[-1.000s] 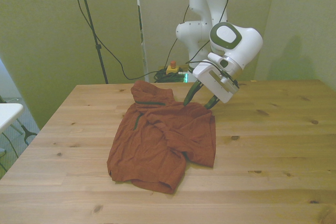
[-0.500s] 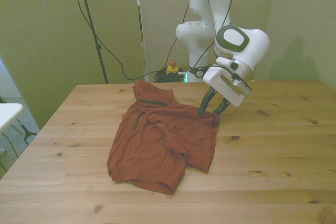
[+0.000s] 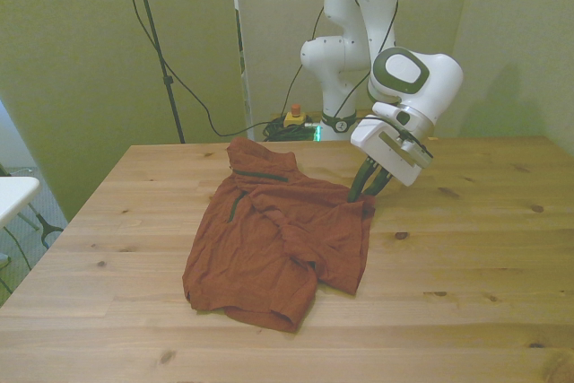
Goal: Fold the shorts
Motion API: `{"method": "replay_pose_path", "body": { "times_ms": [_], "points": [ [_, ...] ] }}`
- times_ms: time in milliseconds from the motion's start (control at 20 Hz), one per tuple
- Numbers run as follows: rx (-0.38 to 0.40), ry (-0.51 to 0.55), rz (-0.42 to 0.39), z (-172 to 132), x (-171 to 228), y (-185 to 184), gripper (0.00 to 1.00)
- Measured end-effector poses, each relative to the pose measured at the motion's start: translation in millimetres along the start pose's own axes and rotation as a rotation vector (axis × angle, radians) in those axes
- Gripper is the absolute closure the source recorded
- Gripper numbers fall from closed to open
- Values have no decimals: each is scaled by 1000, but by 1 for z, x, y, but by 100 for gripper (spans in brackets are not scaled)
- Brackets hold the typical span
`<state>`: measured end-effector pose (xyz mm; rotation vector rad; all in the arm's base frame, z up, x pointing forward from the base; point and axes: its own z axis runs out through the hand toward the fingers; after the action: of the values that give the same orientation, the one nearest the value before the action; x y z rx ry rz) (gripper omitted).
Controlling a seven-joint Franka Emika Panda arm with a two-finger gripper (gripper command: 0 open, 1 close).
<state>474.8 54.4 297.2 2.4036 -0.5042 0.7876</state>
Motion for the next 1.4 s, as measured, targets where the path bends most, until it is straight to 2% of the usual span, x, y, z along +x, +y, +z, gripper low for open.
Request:
{"method": "replay_pose_path", "body": {
  "times_ms": [450, 650, 850, 1100, 1250, 1400],
  "points": [
    [1, -15, 38, 15, 11, 5, 100],
    [6, -18, 114, 22, 35, 20, 100],
    [-15, -2, 263, 29, 87, 68, 100],
    [-49, 4, 380, 43, 130, 132, 100],
    [-29, -6, 432, 64, 155, 167, 100],
    [-24, -24, 476, 99, 185, 197, 100]
  ]
}}
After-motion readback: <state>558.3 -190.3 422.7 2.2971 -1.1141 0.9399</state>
